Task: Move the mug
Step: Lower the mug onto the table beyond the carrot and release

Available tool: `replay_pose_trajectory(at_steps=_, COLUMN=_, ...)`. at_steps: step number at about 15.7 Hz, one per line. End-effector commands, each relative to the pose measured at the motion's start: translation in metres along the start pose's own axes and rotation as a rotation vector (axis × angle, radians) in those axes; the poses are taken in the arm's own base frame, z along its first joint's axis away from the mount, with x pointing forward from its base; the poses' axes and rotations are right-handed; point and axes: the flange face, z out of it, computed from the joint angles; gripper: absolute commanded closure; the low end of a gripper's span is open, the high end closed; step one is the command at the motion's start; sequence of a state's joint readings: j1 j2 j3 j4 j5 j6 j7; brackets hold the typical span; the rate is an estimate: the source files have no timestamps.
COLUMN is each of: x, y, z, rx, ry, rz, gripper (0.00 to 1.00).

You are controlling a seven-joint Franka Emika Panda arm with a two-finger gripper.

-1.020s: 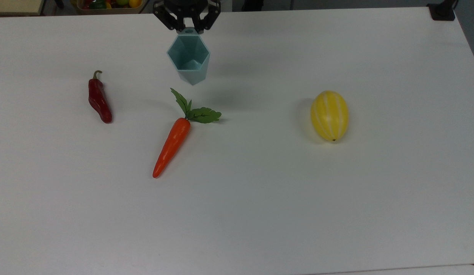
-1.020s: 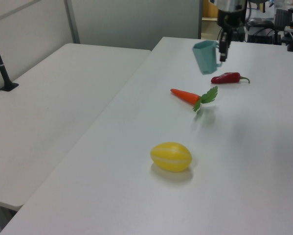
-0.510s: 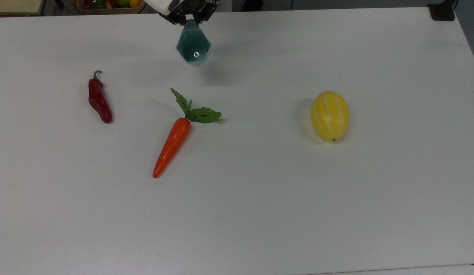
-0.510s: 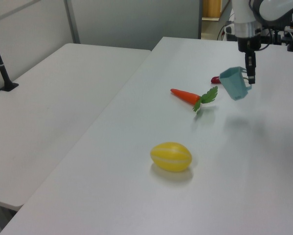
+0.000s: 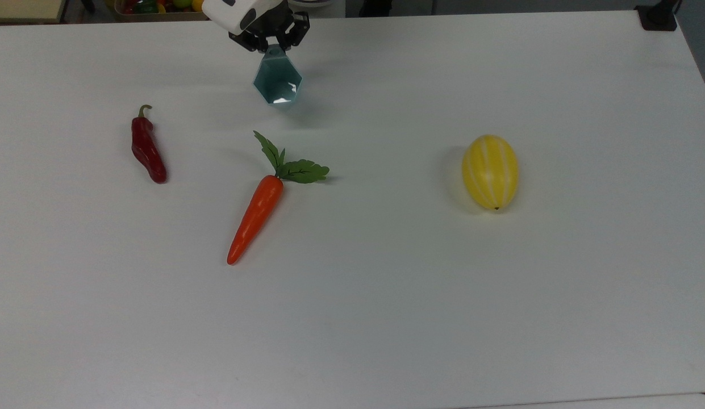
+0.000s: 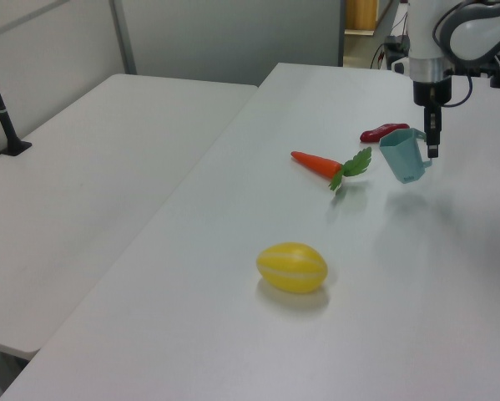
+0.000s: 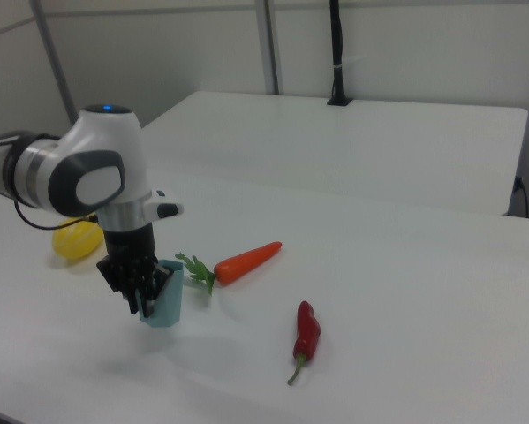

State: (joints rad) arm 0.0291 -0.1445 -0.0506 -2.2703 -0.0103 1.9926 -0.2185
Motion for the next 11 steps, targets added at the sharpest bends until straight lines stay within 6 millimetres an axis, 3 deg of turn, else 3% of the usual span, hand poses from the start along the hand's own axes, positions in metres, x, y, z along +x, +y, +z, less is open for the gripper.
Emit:
replay_pose_trajectory(at_steps=1, x=-0.014, y=0.001, z=0.014, rx=-0.01, ry=0.085, rz=-0.014, gripper=1.0)
replay_pose_trajectory(at_steps=11, x=-0.008, y=-0.003, z=0.055, rx=-0.036, ry=0.205, rz=-0.029, gripper=1.0)
